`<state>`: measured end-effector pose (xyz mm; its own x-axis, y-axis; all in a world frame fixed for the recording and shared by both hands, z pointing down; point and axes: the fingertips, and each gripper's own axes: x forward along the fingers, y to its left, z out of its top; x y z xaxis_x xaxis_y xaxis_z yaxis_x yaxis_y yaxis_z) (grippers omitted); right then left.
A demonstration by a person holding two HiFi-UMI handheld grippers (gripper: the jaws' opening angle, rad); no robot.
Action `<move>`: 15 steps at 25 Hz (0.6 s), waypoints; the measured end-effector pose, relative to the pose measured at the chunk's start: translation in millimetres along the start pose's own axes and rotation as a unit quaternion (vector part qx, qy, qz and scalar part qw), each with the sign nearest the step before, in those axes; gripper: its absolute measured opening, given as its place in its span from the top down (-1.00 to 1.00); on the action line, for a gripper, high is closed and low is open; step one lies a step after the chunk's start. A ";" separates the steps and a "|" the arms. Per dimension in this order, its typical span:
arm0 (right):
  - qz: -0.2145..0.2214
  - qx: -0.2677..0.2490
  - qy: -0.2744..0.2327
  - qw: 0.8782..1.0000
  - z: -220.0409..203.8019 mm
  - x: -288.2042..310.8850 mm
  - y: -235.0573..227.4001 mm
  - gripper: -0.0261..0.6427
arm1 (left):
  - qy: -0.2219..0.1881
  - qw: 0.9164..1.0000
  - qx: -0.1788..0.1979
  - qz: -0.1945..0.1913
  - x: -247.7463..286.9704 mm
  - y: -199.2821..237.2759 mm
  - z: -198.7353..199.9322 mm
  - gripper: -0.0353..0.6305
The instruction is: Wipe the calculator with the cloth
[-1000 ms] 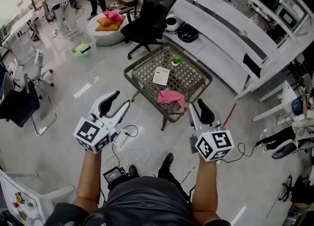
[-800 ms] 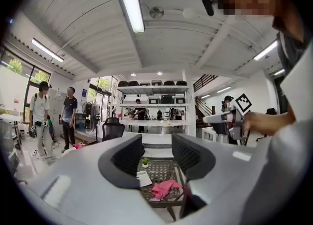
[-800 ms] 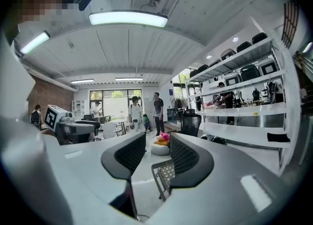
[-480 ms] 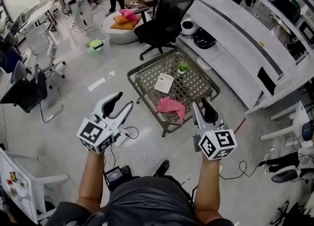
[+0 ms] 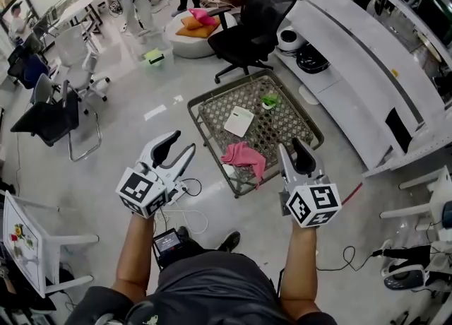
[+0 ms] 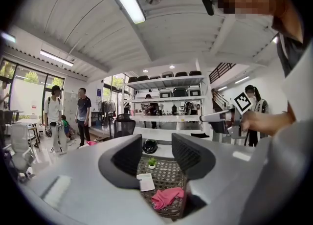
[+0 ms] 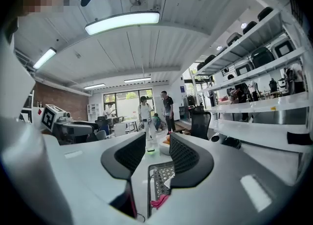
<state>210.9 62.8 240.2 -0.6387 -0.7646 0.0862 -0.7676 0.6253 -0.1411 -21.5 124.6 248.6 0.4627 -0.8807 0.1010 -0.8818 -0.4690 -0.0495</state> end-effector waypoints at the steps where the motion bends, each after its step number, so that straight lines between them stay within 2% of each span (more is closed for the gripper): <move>1: 0.002 0.003 0.002 1.000 -2.6 1.4 -3.3 0.52 | 0.003 1.000 0.000 0.000 3.8 -1.8 -0.8 0.29; 7: 0.003 0.014 0.012 1.000 -16.5 13.4 -9.1 0.52 | 0.006 1.000 0.000 -0.004 21.2 6.1 -3.0 0.29; 15: -0.038 0.003 0.015 0.999 -11.7 33.0 -41.9 0.52 | -0.011 0.999 -0.005 -0.052 86.4 25.4 -4.6 0.29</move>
<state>221.3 13.2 260.4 -0.5806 -0.8045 0.1255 -0.8132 0.5653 -0.1384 -4.3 36.9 260.7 0.5540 -0.8284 0.0832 -0.8295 -0.5577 -0.0294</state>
